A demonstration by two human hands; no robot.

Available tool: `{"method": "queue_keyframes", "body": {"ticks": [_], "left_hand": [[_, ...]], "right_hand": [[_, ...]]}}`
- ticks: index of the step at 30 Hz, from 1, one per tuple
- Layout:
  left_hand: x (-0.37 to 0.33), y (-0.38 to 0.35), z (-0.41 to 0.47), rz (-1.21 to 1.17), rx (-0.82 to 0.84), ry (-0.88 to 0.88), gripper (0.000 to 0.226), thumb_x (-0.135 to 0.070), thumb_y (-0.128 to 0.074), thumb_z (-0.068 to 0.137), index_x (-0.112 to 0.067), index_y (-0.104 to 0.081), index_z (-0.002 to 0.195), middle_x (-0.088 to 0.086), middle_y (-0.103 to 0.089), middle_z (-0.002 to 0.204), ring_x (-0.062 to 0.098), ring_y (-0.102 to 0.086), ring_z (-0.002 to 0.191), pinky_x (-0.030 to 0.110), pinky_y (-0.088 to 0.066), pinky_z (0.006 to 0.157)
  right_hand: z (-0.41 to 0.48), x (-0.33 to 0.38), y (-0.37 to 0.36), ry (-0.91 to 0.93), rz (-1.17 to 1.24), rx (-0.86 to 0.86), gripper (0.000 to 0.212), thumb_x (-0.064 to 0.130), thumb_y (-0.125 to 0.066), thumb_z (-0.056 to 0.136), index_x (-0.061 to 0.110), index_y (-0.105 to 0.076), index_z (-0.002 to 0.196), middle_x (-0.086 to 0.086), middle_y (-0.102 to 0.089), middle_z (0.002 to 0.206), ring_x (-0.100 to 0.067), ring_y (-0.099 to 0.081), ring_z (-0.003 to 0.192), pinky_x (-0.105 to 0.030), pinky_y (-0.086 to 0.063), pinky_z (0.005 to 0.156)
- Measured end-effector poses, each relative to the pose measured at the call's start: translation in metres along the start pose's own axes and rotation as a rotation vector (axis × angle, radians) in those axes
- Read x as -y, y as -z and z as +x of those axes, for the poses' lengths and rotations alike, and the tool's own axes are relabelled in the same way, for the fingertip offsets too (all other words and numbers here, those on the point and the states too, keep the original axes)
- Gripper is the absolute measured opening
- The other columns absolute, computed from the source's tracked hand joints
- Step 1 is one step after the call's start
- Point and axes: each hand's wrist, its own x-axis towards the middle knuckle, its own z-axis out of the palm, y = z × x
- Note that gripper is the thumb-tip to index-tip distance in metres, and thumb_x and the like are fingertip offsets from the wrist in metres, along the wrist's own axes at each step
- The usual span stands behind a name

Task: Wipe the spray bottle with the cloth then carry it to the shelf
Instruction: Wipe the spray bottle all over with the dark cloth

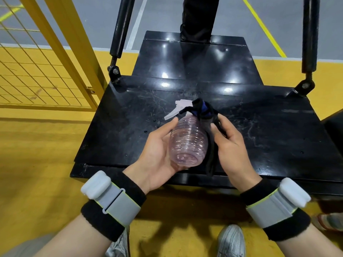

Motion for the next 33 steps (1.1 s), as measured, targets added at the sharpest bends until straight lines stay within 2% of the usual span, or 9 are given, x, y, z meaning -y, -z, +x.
{"method": "queue_keyframes", "body": {"ticks": [4, 6, 10, 12, 16, 22, 26, 30, 33], "left_hand": [[-0.002, -0.003, 0.0, 0.082, -0.02, -0.077, 0.039, -0.047, -0.08, 0.08, -0.017, -0.082, 0.105, 0.008, -0.077, 0.107, 0.024, -0.074, 0.088, 0.039, -0.059, 0.084], [-0.004, -0.004, 0.002, 0.07, -0.057, -0.101, 0.034, -0.047, -0.074, 0.085, -0.017, -0.083, 0.099, 0.008, -0.078, 0.104, 0.023, -0.073, 0.088, 0.04, -0.056, 0.087], [-0.007, -0.003, 0.002, 0.04, -0.04, -0.119, 0.043, -0.043, -0.053, 0.099, -0.011, -0.08, 0.11, 0.011, -0.074, 0.109, 0.024, -0.07, 0.092, 0.039, -0.056, 0.083], [-0.008, -0.002, 0.002, 0.045, -0.037, -0.133, 0.046, -0.04, -0.049, 0.102, -0.008, -0.072, 0.125, 0.012, -0.07, 0.116, 0.025, -0.069, 0.094, 0.037, -0.057, 0.079], [-0.006, -0.004, 0.001, 0.151, -0.044, -0.175, 0.033, -0.036, -0.055, 0.099, -0.012, -0.076, 0.109, 0.009, -0.076, 0.103, 0.023, -0.074, 0.082, 0.037, -0.062, 0.069], [0.002, -0.005, 0.004, 0.344, -0.05, -0.23, 0.048, -0.034, -0.073, 0.085, -0.021, -0.066, 0.131, 0.003, -0.074, 0.112, 0.018, -0.073, 0.094, 0.034, -0.061, 0.077], [0.004, -0.002, 0.009, 0.395, -0.093, -0.323, 0.045, -0.035, -0.08, 0.08, -0.03, -0.069, 0.123, 0.0, -0.076, 0.119, 0.019, -0.075, 0.101, 0.031, -0.059, 0.08], [0.003, -0.003, 0.013, 0.415, -0.177, -0.448, 0.047, -0.037, -0.082, 0.076, -0.029, -0.069, 0.12, 0.003, -0.076, 0.118, 0.024, -0.073, 0.11, 0.045, -0.054, 0.097], [0.003, -0.005, 0.013, 0.365, -0.194, -0.471, 0.04, -0.038, -0.077, 0.074, -0.019, -0.073, 0.109, 0.004, -0.079, 0.103, 0.025, -0.074, 0.1, 0.056, -0.05, 0.105]], "right_hand": [[-0.007, 0.009, -0.004, 0.084, -0.058, 0.006, 0.034, 0.018, -0.053, 0.104, 0.033, -0.064, 0.132, 0.01, -0.072, 0.126, -0.007, -0.065, 0.122, -0.022, -0.049, 0.101], [-0.011, 0.014, -0.008, 0.176, -0.136, -0.017, 0.038, 0.016, -0.057, 0.1, 0.037, -0.061, 0.131, 0.009, -0.069, 0.13, -0.009, -0.062, 0.126, -0.026, -0.048, 0.106], [-0.023, 0.014, -0.011, 0.377, -0.384, 0.025, 0.043, 0.008, -0.065, 0.094, 0.019, -0.065, 0.135, 0.0, -0.064, 0.134, -0.016, -0.058, 0.131, -0.036, -0.046, 0.111], [-0.024, 0.013, -0.011, 0.386, -0.41, 0.033, 0.043, 0.01, -0.066, 0.094, 0.017, -0.065, 0.137, 0.0, -0.063, 0.137, -0.017, -0.056, 0.133, -0.039, -0.045, 0.113], [-0.016, 0.012, -0.01, 0.266, -0.292, -0.016, 0.039, 0.014, -0.058, 0.101, 0.025, -0.06, 0.138, 0.006, -0.064, 0.136, -0.011, -0.057, 0.132, -0.033, -0.044, 0.112], [-0.007, 0.007, -0.005, -0.012, -0.067, -0.027, 0.027, 0.016, -0.045, 0.11, 0.026, -0.063, 0.127, 0.015, -0.072, 0.115, -0.003, -0.065, 0.112, -0.02, -0.048, 0.093], [-0.009, 0.009, -0.007, 0.008, -0.067, -0.022, 0.028, 0.015, -0.047, 0.109, 0.028, -0.063, 0.129, 0.015, -0.073, 0.117, -0.001, -0.065, 0.113, -0.017, -0.048, 0.092], [-0.015, 0.014, -0.011, 0.119, -0.151, -0.041, 0.036, 0.018, -0.055, 0.103, 0.04, -0.06, 0.131, 0.019, -0.069, 0.123, -0.001, -0.062, 0.121, -0.019, -0.048, 0.101], [-0.02, 0.015, -0.016, 0.216, -0.254, -0.057, 0.043, 0.016, -0.06, 0.1, 0.037, -0.056, 0.137, 0.018, -0.064, 0.133, -0.003, -0.057, 0.129, -0.027, -0.046, 0.11]]}}
